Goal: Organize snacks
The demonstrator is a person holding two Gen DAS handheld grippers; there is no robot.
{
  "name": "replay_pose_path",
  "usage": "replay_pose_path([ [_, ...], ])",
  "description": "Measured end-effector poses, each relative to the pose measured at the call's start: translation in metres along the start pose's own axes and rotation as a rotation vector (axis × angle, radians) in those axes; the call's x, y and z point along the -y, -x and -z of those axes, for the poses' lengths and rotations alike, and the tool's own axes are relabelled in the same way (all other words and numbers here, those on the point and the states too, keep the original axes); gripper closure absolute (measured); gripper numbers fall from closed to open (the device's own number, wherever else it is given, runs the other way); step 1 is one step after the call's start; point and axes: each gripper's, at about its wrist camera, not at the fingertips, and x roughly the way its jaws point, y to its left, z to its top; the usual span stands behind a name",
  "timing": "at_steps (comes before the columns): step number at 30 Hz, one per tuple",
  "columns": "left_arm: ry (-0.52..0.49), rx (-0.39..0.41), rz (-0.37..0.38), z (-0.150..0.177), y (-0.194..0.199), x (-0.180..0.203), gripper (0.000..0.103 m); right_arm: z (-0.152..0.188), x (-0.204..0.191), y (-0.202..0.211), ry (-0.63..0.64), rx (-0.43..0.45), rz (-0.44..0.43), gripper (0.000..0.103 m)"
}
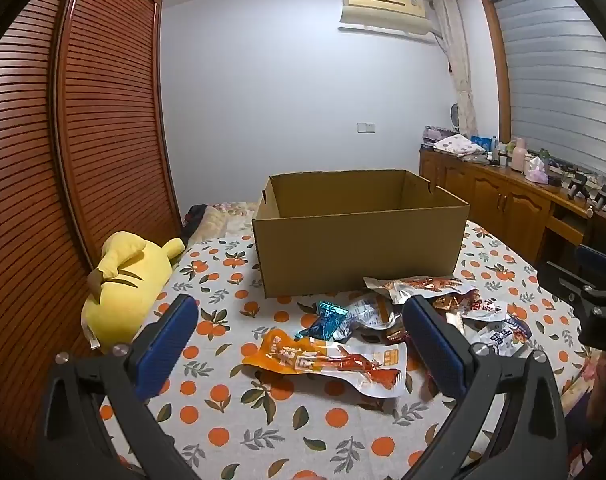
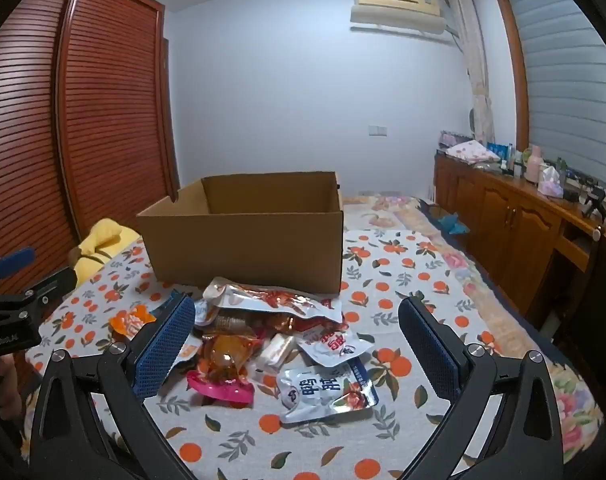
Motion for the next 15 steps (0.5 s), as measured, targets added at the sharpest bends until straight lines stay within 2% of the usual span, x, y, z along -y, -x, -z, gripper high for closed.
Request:
replay_pose_path([
  [15, -0.019, 0.000, 0.001, 0.0026, 0.0035, 0.0007, 0.000, -0.0011, -0.0006, 0.0010, -0.008, -0.009, -0.006, 0.000],
])
